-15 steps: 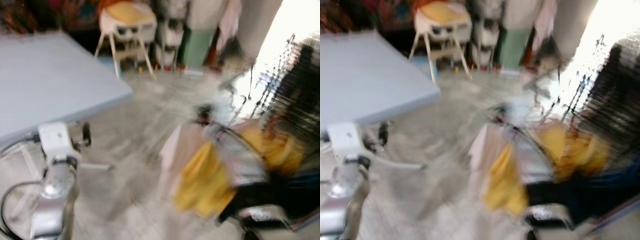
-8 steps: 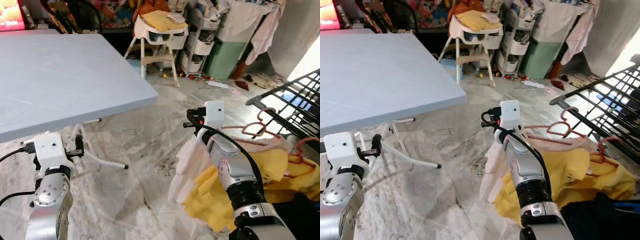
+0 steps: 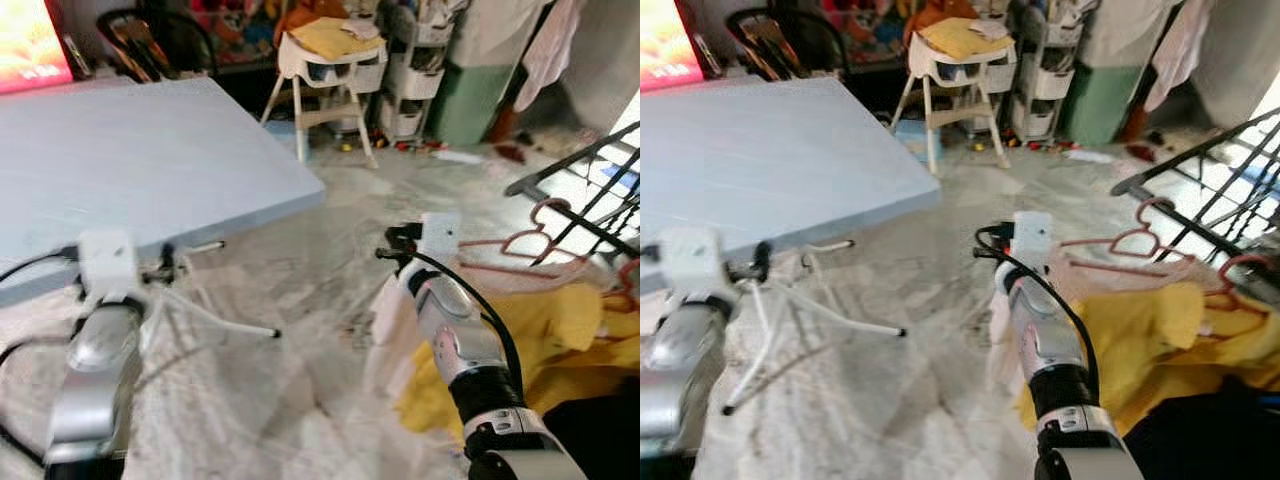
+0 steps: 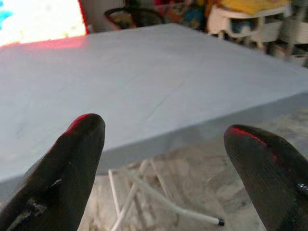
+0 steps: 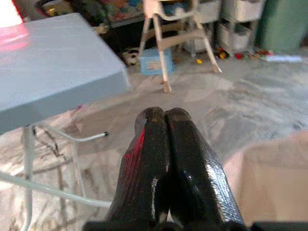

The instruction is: Hang hanger

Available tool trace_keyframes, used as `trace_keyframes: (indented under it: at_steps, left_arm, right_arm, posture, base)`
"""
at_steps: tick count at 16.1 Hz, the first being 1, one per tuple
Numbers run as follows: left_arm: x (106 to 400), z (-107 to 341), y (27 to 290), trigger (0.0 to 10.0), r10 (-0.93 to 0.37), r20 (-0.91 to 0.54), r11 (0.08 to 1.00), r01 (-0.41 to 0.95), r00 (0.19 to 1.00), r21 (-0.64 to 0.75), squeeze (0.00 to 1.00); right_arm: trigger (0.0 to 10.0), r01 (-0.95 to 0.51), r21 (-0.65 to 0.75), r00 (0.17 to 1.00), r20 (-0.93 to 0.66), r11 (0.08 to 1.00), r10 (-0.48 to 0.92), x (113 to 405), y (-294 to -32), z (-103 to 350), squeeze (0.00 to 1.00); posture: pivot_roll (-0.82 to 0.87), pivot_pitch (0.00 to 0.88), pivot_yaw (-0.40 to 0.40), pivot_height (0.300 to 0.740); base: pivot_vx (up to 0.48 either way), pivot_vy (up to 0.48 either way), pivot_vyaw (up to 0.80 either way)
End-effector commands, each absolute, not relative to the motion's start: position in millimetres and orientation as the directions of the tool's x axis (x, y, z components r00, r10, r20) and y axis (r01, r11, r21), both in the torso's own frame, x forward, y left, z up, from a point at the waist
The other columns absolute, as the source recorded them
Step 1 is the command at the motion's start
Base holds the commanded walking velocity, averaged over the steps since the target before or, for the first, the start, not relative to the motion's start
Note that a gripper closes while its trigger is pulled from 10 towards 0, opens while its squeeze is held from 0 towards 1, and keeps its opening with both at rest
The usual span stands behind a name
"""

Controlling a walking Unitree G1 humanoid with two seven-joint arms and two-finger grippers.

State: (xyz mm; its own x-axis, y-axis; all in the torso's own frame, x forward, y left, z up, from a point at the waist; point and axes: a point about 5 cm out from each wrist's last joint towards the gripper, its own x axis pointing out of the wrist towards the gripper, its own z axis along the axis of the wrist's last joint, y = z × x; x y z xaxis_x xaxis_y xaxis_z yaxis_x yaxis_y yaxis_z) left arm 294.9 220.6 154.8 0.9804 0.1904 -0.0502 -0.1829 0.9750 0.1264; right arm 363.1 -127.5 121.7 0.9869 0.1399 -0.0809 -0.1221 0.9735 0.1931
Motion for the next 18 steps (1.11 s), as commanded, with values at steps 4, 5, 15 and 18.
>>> trace_keyframes:
  at_steps: [4, 5, 15, 18]
  left_arm:
    - [315.1, 150.2, 196.5, 10.0, 0.096, -0.073, 0.990, -0.087, 0.993, 0.106, 0.00]
    - [323.1, 149.1, 177.7, 10.0, 0.061, -0.059, 0.995, -0.057, 0.996, 0.077, 0.00]
    - [306.5, 123.7, 151.3, 10.0, -0.030, -0.091, 0.990, 0.042, 0.995, 0.133, 0.00]
    - [316.0, 121.5, 166.3, 10.0, 0.035, -0.101, 0.992, -0.023, 0.994, 0.122, 0.00]
  right_arm:
    - [10.0, -0.023, 0.201, 0.998, -0.056, 0.979, 0.035, 361.8, -151.2, 122.1, 0.00]
    - [10.0, 0.009, 0.192, 0.999, -0.048, 0.981, 0.000, 361.8, -165.2, 126.7, 0.00]
    - [10.0, 0.007, 0.064, 1.000, -0.002, 0.998, -0.007, 322.8, -191.6, 138.7, 0.00]
    - [10.0, -0.074, 0.035, 0.997, 0.038, 0.997, 0.072, 329.1, -172.2, 147.9, 0.00]
  posture:
    - [0.11, 0.000, 0.028, 0.740]
    - [0.05, 0.000, 0.011, 0.740]
    - [-0.05, 0.000, 0.056, 0.740]
    - [-0.05, 0.000, 0.056, 0.740]
  base:
    - [0.000, 0.000, 0.00]
    - [0.000, 0.000, 0.00]
    - [0.000, 0.000, 0.00]
    - [0.000, 0.000, 0.00]
